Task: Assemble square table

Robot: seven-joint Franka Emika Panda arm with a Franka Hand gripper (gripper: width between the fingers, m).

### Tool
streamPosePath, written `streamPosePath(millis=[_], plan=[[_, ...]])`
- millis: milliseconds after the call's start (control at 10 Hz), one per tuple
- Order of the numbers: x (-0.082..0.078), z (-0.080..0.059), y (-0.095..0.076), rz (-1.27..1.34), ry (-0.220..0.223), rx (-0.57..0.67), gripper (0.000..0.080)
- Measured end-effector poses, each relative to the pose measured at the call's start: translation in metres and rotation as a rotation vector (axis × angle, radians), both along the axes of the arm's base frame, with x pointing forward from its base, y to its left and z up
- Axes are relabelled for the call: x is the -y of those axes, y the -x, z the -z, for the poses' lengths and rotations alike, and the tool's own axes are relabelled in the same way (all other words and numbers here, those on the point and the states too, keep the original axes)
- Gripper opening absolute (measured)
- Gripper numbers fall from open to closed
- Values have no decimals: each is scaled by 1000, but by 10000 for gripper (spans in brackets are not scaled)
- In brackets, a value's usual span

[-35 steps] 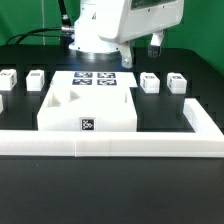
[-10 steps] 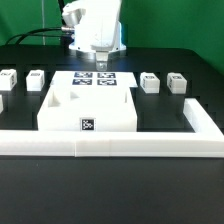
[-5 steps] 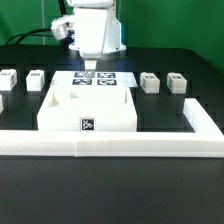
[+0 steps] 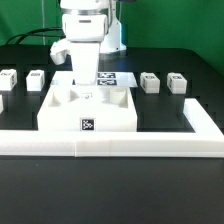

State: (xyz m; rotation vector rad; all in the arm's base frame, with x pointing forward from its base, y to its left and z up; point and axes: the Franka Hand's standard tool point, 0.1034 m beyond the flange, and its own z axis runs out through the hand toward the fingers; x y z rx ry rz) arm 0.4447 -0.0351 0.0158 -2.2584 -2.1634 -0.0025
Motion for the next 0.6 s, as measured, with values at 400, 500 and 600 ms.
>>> streamPosePath(millis=[400, 500, 600], plan=[[-8, 0, -2, 73, 5, -31, 385], [-8, 0, -2, 74, 5, -32, 249], [-8, 0, -1, 74, 5, -32, 249]])
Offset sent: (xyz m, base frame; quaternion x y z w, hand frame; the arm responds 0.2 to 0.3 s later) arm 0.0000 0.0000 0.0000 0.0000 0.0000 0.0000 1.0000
